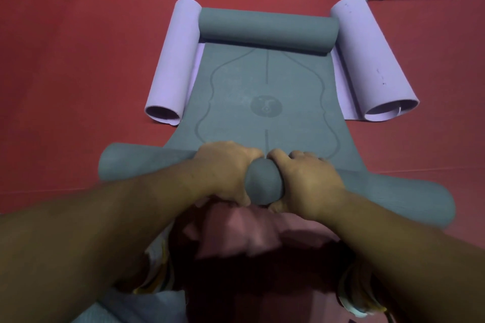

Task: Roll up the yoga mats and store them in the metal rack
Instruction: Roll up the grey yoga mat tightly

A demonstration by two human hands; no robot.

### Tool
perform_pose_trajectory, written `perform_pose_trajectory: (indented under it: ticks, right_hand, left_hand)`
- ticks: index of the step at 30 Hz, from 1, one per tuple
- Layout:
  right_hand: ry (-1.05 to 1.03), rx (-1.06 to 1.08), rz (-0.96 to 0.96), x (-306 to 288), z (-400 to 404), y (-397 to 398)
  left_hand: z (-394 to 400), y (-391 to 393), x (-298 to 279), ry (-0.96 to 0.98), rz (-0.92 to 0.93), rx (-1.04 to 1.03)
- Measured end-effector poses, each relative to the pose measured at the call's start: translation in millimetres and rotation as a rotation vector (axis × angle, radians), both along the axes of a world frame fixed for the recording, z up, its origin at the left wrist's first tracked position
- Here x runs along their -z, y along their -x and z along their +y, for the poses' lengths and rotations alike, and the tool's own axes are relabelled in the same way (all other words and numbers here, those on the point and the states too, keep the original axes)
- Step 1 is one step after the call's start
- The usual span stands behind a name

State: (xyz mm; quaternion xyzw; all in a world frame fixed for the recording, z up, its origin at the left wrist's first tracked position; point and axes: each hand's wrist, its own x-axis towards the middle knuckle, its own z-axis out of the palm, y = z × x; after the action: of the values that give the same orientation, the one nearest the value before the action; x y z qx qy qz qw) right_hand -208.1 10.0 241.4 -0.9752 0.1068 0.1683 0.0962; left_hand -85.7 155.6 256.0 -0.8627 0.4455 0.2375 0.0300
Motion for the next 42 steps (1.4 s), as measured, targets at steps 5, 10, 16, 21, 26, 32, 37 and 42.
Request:
perform_pose_trajectory:
  ticks: [5,10,16,21,26,32,37,42]
  right_hand:
    - [-0.075,0.021,0.029,-0.7,-8.2,-7.9]
    - [-0.058,0.0,0.044,8.5,-6.3,-1.1]
    - [0.093,-0.052,0.021,10.8,-3.5,5.2]
    - [-0.034,0.014,0.067,14.4,-4.7,3.2]
    - [-0.164,0.063,0.125,15.1,-16.6,1.0]
    - [0.055,-0.053,0.038,20.6,6.2,13.2]
    - [0.021,0.02,0.065,21.8,6.7,11.2]
    - [-0.09,0.071,0.105,17.5,-9.8,4.3]
  left_hand:
    - [5.7,9.8,3.6,-0.013,-0.186,0.062]
    - [9.0,16.5,16.2,0.036,-0.146,0.041]
    - [5.4,-1.5,9.5,-0.019,0.094,-0.035]
    - [4.9,8.0,12.2,-0.064,0.048,-0.024]
    - [8.0,22.7,23.3,-0.024,-0.207,0.105]
    - [11.8,5.6,27.5,-0.041,0.098,-0.037]
    - [9.3,18.3,28.9,-0.062,0.039,-0.057]
    - [10.8,31.7,31.8,-0.004,-0.279,0.097]
